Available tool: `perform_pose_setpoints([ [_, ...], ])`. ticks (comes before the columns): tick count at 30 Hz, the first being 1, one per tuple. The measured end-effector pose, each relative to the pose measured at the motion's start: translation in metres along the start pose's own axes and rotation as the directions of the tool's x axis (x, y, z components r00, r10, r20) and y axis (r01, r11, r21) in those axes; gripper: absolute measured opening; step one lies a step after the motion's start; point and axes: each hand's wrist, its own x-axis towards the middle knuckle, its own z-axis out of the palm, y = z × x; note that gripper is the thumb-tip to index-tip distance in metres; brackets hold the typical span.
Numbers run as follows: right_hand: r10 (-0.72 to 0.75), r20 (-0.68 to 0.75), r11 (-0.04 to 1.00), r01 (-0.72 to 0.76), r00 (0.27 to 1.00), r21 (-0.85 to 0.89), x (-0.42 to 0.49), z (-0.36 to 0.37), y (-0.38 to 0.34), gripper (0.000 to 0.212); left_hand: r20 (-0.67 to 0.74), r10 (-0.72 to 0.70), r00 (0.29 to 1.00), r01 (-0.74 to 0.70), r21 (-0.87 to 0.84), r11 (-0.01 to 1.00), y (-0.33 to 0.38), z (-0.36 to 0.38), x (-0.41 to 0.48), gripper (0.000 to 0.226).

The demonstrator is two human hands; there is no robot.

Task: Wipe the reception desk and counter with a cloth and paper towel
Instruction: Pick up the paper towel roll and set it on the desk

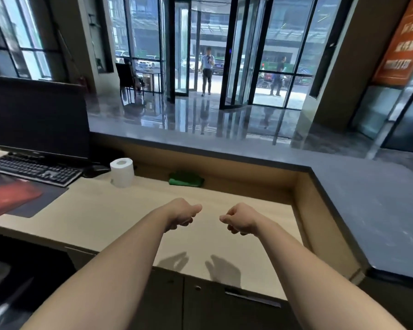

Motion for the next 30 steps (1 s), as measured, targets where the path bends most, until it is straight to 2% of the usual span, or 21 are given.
perform_pose_setpoints([
  [7,0.028,-0.007,0.999,-0.027,1.0,0.042,0.094,0.035,-0.076,0.041,-0.025,-0.056,0.998,0.056,-0.023,0.998,-0.039,-0.09,0.093,0.045],
  [14,0.034,0.02,0.999,-0.035,0.999,0.038,0.173,0.073,-0.135,0.038,-0.068,-0.083,0.994,0.075,-0.116,0.99,-0.079,-0.147,0.158,0.039],
  [17,0.002,0.009,1.0,-0.001,1.0,-0.014,0.202,0.089,-0.155,0.034,-0.096,-0.057,0.994,0.042,-0.151,0.988,-0.094,-0.162,0.182,0.026],
  [19,-0.016,0.01,0.998,0.017,1.0,-0.063,0.222,0.101,-0.169,0.04,-0.106,-0.056,0.993,0.037,-0.18,0.983,-0.107,-0.17,0.197,0.012],
  [22,-0.036,0.042,0.995,0.039,0.999,-0.087,0.255,0.117,-0.188,0.058,-0.156,-0.106,0.982,0.066,-0.24,0.968,-0.129,-0.184,0.218,0.016],
  [24,-0.054,0.064,0.994,0.06,0.996,-0.095,0.276,0.125,-0.2,0.064,-0.237,-0.16,0.958,0.084,-0.301,0.95,-0.142,-0.196,0.232,0.006],
  [27,-0.082,0.081,0.993,0.089,0.993,-0.084,0.302,0.137,-0.216,0.067,-0.351,-0.224,0.909,0.092,-0.356,0.93,-0.155,-0.215,0.257,0.068],
  [30,-0.085,0.093,0.993,0.092,0.992,-0.073,0.321,0.146,-0.227,0.066,-0.451,-0.217,0.866,0.112,-0.247,0.962,-0.153,-0.232,0.282,0.102],
])
